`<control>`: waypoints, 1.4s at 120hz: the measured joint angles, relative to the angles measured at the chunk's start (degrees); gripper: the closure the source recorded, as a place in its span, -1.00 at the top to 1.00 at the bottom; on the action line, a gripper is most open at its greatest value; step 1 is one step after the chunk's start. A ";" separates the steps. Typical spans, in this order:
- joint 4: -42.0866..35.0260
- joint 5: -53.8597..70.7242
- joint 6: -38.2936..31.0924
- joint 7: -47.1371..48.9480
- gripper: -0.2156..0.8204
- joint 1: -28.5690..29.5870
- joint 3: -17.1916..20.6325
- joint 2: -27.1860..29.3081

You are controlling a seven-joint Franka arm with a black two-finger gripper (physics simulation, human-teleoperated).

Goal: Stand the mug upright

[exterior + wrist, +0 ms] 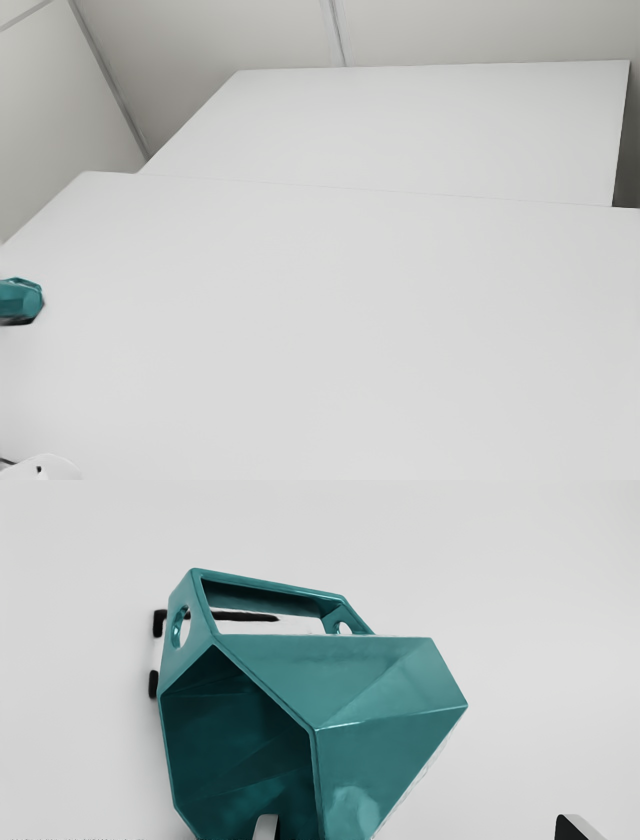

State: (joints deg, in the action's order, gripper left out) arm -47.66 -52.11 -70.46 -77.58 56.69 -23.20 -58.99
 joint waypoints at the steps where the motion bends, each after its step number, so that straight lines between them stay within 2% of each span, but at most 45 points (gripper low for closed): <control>1: 0.01 0.01 -0.07 -0.01 0.58 0.01 0.00 -0.01; 60: 1.66 0.06 -4.53 -0.31 0.58 0.05 0.64 -0.84; 92: 1.67 -0.08 -6.17 -0.40 0.58 0.05 3.36 -0.85; 168: 0.81 -4.29 -2.91 0.26 0.58 0.40 3.95 -1.83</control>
State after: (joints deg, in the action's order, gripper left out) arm -46.85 -56.40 -73.38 -77.32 57.09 -19.25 -60.82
